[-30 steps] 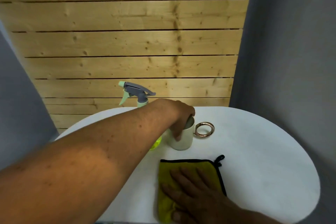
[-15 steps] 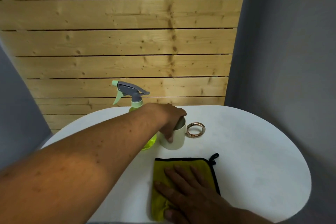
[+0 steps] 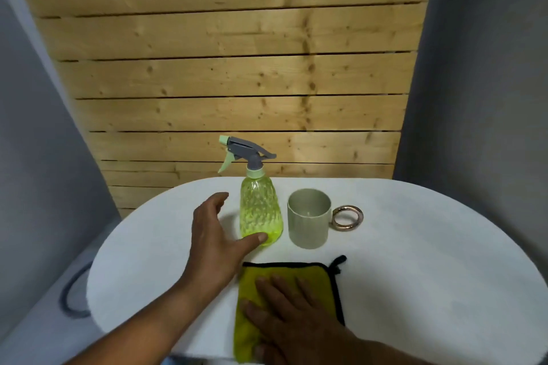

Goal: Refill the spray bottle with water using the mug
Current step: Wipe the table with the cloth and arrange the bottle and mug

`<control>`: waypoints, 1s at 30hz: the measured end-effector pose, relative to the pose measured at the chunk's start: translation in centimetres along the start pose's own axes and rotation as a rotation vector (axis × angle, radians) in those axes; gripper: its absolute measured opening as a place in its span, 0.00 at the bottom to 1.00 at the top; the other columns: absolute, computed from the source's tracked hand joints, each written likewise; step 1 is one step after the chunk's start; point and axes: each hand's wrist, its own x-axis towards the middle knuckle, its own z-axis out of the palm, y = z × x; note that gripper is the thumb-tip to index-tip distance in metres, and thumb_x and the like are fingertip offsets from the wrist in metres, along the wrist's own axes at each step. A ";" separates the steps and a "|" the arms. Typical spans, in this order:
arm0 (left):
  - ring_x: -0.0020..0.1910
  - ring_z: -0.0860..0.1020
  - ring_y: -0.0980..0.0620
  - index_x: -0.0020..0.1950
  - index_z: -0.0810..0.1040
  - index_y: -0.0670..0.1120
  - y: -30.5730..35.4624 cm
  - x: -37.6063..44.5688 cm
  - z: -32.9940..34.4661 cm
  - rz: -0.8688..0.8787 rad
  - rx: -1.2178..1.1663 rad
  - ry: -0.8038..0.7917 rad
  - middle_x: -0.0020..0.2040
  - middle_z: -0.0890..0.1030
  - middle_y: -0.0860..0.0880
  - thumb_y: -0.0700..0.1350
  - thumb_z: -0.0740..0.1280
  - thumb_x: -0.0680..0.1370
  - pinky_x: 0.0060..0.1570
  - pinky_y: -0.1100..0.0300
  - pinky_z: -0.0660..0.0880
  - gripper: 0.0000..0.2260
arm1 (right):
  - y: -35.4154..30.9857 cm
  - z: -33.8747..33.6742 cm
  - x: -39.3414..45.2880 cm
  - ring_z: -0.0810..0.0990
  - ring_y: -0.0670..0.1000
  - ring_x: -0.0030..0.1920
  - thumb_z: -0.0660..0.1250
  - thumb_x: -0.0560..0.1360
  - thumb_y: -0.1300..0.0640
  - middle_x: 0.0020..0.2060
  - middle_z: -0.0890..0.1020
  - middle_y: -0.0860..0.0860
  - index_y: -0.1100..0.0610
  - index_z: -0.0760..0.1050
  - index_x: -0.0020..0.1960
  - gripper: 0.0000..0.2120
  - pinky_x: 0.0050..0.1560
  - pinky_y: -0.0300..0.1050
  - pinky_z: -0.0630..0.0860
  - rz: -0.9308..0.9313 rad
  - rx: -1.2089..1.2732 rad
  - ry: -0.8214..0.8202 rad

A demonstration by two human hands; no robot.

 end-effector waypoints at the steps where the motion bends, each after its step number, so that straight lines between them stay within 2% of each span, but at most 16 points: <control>1: 0.75 0.64 0.51 0.78 0.60 0.55 -0.3 0.8 0.1 -0.065 -0.030 -0.080 0.74 0.66 0.53 0.53 0.84 0.63 0.72 0.48 0.67 0.49 | -0.5 0.3 0.5 0.69 0.54 0.70 0.43 0.80 0.35 0.71 0.73 0.50 0.43 0.54 0.79 0.29 0.69 0.53 0.56 -0.003 -0.002 0.014; 3: 0.77 0.61 0.54 0.81 0.51 0.58 0.1 2.4 0.5 -0.129 -0.116 -0.241 0.77 0.62 0.55 0.53 0.85 0.62 0.76 0.47 0.64 0.58 | -1.1 0.7 1.5 0.67 0.53 0.70 0.39 0.81 0.36 0.71 0.69 0.49 0.46 0.44 0.80 0.30 0.70 0.54 0.52 -0.045 -0.026 0.037; 5: 0.72 0.71 0.54 0.80 0.54 0.59 0.4 3.6 1.1 -0.138 -0.227 -0.348 0.74 0.70 0.55 0.47 0.85 0.63 0.72 0.48 0.71 0.55 | -1.5 0.2 2.5 0.69 0.51 0.68 0.36 0.81 0.37 0.69 0.73 0.46 0.45 0.42 0.80 0.29 0.68 0.53 0.58 -0.070 -0.009 0.037; 6: 0.67 0.76 0.53 0.78 0.59 0.58 0.4 4.0 1.4 -0.134 -0.236 -0.353 0.69 0.75 0.54 0.46 0.85 0.63 0.69 0.48 0.74 0.51 | -1.6 -0.3 3.2 0.73 0.49 0.67 0.35 0.81 0.38 0.67 0.76 0.44 0.44 0.43 0.80 0.29 0.66 0.52 0.63 -0.066 0.024 0.029; 8: 0.60 0.81 0.53 0.71 0.69 0.56 0.1 4.6 1.7 -0.107 -0.204 -0.312 0.60 0.81 0.54 0.47 0.85 0.60 0.64 0.47 0.78 0.43 | -1.8 -0.9 4.6 0.79 0.46 0.63 0.34 0.80 0.40 0.63 0.80 0.42 0.40 0.56 0.76 0.27 0.61 0.49 0.76 -0.028 0.066 -0.005; 11: 0.57 0.82 0.52 0.65 0.74 0.54 0.2 5.4 0.6 -0.061 -0.202 -0.277 0.56 0.83 0.53 0.45 0.86 0.61 0.60 0.49 0.80 0.36 | -2.3 -0.7 6.5 0.79 0.47 0.63 0.41 0.81 0.39 0.64 0.79 0.42 0.38 0.67 0.68 0.22 0.55 0.51 0.79 0.006 0.097 -0.058; 13: 0.56 0.83 0.52 0.65 0.74 0.53 1.1 6.4 -0.9 -0.042 -0.221 -0.263 0.57 0.84 0.52 0.44 0.86 0.61 0.59 0.49 0.81 0.37 | -2.4 -0.5 8.5 0.79 0.49 0.64 0.51 0.76 0.36 0.65 0.78 0.44 0.38 0.71 0.66 0.22 0.57 0.56 0.78 0.044 0.108 -0.088; 15: 0.57 0.83 0.52 0.67 0.73 0.53 2.6 7.6 -2.6 -0.019 -0.244 -0.246 0.57 0.83 0.52 0.42 0.85 0.61 0.58 0.49 0.81 0.38 | -1.9 0.1 11.3 0.80 0.53 0.62 0.54 0.73 0.38 0.62 0.80 0.46 0.40 0.75 0.62 0.22 0.57 0.66 0.75 0.058 0.084 -0.103; 17: 0.57 0.83 0.52 0.68 0.72 0.52 4.1 8.9 -3.9 0.012 -0.256 -0.250 0.58 0.83 0.52 0.40 0.85 0.62 0.59 0.49 0.81 0.38 | -0.7 -0.1 14.4 0.78 0.57 0.64 0.52 0.73 0.41 0.62 0.80 0.50 0.43 0.77 0.62 0.23 0.60 0.74 0.68 0.079 0.076 -0.125; 18: 0.58 0.83 0.52 0.68 0.72 0.52 4.6 9.4 -4.3 0.025 -0.258 -0.261 0.59 0.83 0.52 0.40 0.85 0.62 0.59 0.48 0.81 0.39 | 0.0 -0.3 15.8 0.73 0.58 0.68 0.49 0.74 0.41 0.66 0.76 0.51 0.44 0.74 0.65 0.26 0.65 0.76 0.61 0.098 0.070 -0.137; 20: 0.58 0.83 0.52 0.69 0.72 0.53 5.6 9.8 -4.5 0.043 -0.262 -0.282 0.60 0.83 0.52 0.41 0.85 0.62 0.60 0.47 0.81 0.40 | 1.4 -0.6 17.6 0.61 0.60 0.74 0.41 0.74 0.40 0.75 0.65 0.53 0.47 0.65 0.74 0.32 0.71 0.72 0.48 0.154 0.062 -0.172; 21: 0.58 0.83 0.52 0.70 0.71 0.53 5.9 9.8 -4.4 0.046 -0.263 -0.291 0.60 0.83 0.52 0.41 0.85 0.62 0.60 0.47 0.81 0.40 | 1.9 -0.3 18.0 0.59 0.61 0.75 0.39 0.72 0.40 0.76 0.63 0.53 0.47 0.63 0.75 0.35 0.72 0.69 0.47 0.176 0.071 -0.167; 23: 0.58 0.82 0.53 0.69 0.71 0.53 5.9 9.7 -3.6 0.046 -0.259 -0.299 0.59 0.83 0.52 0.41 0.85 0.62 0.60 0.47 0.80 0.40 | 2.0 -0.1 18.0 0.66 0.63 0.71 0.42 0.72 0.40 0.73 0.68 0.55 0.49 0.67 0.73 0.34 0.69 0.66 0.57 0.185 0.083 -0.139; 26: 0.58 0.82 0.53 0.67 0.71 0.55 5.2 9.2 -2.1 0.041 -0.257 -0.312 0.58 0.82 0.53 0.42 0.85 0.61 0.61 0.46 0.80 0.39 | 1.2 0.5 15.1 0.77 0.61 0.63 0.52 0.74 0.43 0.65 0.77 0.54 0.49 0.75 0.66 0.25 0.60 0.60 0.73 0.125 0.089 -0.068; 28: 0.57 0.81 0.54 0.66 0.71 0.55 4.2 8.7 -1.2 0.016 -0.251 -0.327 0.58 0.81 0.54 0.42 0.85 0.61 0.61 0.47 0.80 0.38 | 0.5 0.4 11.5 0.79 0.58 0.61 0.52 0.78 0.44 0.64 0.79 0.51 0.47 0.74 0.66 0.21 0.59 0.57 0.76 0.056 0.122 -0.027; 30: 0.57 0.81 0.55 0.66 0.71 0.55 3.2 8.0 -0.4 -0.010 -0.237 -0.356 0.57 0.81 0.55 0.42 0.85 0.62 0.61 0.49 0.80 0.38 | -0.3 0.1 7.7 0.79 0.56 0.63 0.46 0.82 0.41 0.65 0.79 0.49 0.44 0.69 0.68 0.22 0.61 0.57 0.75 -0.015 0.151 0.019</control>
